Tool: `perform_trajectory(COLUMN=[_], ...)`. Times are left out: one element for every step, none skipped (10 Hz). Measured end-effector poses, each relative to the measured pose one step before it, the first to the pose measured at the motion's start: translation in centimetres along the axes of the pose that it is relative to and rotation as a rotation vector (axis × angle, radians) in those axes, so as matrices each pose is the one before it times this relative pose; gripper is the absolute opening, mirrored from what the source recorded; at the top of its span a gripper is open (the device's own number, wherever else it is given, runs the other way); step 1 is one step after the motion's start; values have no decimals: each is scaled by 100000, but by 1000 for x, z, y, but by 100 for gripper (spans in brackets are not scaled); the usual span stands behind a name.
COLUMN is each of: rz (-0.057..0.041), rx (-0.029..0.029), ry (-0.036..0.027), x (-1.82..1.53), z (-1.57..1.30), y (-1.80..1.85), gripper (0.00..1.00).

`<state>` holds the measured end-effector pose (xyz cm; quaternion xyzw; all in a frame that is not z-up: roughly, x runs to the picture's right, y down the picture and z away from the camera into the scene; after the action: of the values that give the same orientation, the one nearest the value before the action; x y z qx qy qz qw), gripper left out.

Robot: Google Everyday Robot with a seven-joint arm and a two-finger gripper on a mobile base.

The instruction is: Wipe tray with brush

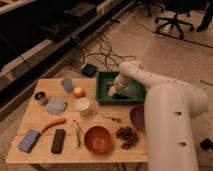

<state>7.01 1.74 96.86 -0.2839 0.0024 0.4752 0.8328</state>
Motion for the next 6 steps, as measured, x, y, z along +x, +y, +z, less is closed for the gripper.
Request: perform_trajectory(rz=[-260,-249,-8,237,433,3011], rx=[41,16,252,1377,672,1704], ry=[817,484,296,184,207,1681], x=[165,13,156,172,123,660], z=[358,295,233,-106,-107,-151], y=[205,274,92,8,-41,-386], gripper=[65,61,52,41,35,18])
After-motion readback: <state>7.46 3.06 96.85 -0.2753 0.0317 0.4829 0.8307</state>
